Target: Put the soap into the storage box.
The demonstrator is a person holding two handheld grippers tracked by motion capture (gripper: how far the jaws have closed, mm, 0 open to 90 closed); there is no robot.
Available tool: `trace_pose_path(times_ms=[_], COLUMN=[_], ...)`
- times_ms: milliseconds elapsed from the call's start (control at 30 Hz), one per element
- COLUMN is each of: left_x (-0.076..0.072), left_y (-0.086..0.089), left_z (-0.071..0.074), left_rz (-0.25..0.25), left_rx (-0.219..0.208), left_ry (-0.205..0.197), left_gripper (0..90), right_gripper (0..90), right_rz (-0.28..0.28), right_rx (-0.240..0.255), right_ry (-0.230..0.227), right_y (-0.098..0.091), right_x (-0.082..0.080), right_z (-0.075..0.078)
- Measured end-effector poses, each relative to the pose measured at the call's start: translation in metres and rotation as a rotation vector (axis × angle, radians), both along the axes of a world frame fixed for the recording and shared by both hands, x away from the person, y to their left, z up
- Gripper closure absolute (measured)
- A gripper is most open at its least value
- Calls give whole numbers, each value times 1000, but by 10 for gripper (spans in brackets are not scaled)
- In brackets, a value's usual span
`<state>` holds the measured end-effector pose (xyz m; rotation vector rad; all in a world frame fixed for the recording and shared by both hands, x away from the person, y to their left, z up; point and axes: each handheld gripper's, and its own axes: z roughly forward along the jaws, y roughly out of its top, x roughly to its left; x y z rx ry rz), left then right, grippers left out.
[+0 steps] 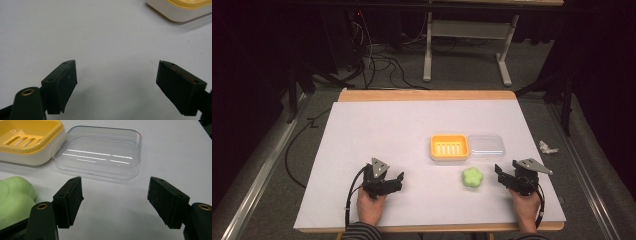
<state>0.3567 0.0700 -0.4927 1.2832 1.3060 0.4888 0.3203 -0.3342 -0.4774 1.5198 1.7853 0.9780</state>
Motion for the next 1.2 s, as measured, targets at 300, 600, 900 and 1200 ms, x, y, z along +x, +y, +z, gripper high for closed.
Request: trace_pose_path(times_ms=[300, 600, 900, 1200], left_x=[0, -1, -1, -1], left_y=[0, 0, 0, 0], left_z=[0, 0, 0, 0], left_rz=[1, -1, -5, -6], left_rx=[-4, -7, -8, -3], left_ry=[-4, -4, -5, -6], left_gripper=[175, 173, 174, 173], right_gripper=[283, 285, 290, 266], right_rz=[-10, -7, 36, 41], right_rx=[2, -36, -56, -25], right_ry=[5, 17, 9, -13], right_y=[0, 4, 7, 6], right_x=[0, 1, 0, -6], right_z=[0, 0, 0, 3])
